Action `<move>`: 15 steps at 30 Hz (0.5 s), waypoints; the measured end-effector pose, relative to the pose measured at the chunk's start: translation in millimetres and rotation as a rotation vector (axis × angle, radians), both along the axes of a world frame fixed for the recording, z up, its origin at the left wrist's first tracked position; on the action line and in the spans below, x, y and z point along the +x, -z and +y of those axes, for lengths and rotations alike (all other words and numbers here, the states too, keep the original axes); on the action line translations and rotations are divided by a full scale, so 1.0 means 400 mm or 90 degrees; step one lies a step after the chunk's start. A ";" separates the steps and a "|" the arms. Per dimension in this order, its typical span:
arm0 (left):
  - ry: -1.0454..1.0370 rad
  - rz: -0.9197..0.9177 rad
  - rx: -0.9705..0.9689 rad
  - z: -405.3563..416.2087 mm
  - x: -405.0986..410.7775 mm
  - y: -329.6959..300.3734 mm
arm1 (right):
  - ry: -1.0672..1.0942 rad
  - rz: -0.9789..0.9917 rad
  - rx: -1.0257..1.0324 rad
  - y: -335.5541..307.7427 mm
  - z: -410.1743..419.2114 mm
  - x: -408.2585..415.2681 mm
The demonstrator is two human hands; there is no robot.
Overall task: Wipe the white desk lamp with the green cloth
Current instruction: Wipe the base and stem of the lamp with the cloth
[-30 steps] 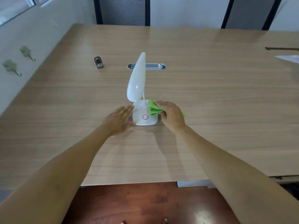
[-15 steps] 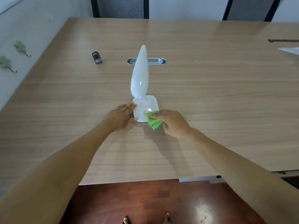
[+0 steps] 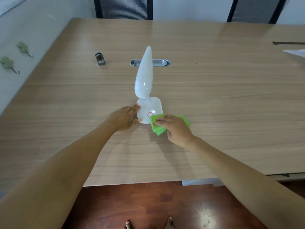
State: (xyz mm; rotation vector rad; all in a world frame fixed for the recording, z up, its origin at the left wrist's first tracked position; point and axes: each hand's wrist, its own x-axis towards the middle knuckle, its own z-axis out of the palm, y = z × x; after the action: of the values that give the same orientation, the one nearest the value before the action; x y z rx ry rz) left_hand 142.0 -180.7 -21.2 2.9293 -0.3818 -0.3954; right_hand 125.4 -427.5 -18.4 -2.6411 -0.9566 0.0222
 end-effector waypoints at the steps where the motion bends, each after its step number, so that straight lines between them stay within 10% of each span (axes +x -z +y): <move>1: -0.002 0.002 0.002 -0.001 0.000 -0.003 | -0.011 -0.010 0.004 -0.004 -0.012 -0.011; 15: -0.011 0.032 0.012 -0.006 -0.003 -0.024 | 0.016 -0.009 -0.001 0.017 0.032 0.004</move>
State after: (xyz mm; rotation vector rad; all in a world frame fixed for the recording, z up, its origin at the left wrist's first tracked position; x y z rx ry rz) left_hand 140.7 -183.1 -11.7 2.9321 -0.3473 -0.4712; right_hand 127.2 -414.8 -25.3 -2.6576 -0.9287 -0.0022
